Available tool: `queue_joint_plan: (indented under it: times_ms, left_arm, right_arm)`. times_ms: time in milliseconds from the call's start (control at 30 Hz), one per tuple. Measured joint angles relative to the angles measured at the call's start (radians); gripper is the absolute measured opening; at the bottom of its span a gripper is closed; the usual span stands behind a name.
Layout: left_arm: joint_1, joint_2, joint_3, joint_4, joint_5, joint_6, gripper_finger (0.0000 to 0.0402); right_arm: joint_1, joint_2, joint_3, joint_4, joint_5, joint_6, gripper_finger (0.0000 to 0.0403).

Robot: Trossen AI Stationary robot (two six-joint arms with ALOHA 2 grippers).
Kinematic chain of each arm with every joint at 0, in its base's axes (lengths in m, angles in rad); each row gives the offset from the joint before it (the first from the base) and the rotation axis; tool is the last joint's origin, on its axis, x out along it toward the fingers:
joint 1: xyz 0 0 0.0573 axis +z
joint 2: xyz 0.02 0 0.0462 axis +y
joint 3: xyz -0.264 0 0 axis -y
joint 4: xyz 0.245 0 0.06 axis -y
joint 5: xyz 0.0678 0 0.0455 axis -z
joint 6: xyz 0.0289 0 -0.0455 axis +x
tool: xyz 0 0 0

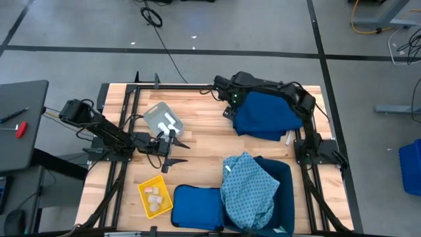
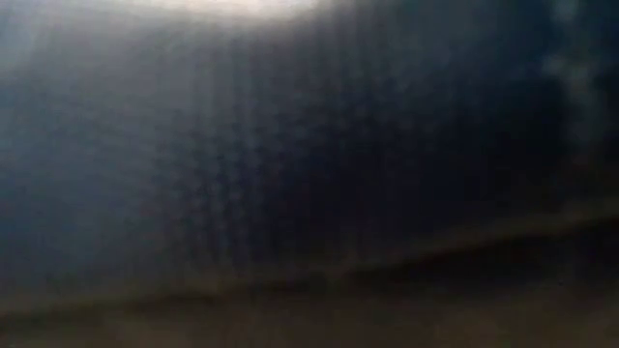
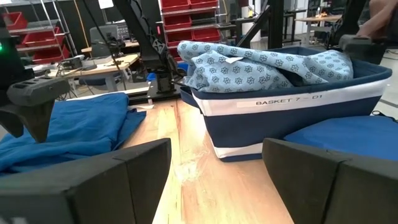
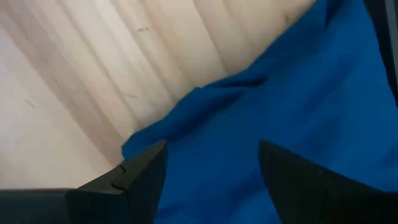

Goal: Pick & place medical supplies in basket/bin
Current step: Put the blue patient gown into the blue laundry bin

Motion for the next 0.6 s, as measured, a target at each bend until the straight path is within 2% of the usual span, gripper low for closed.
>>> queue_joint_plan:
  times_ms: [367, 600]
  left_arm:
    - [0.0, 0.0, 0.0, 0.0, 0.0, 0.0, 0.0256]
    - [0.0, 0.0, 0.0, 0.002, 0.001, 0.0, 0.0256]
  right_arm:
    - [-0.022, 0.007, 0.0, -0.011, 0.001, 0.0, 0.026]
    - [-0.022, 0.055, 0.0, -0.029, 0.008, -0.001, 0.026]
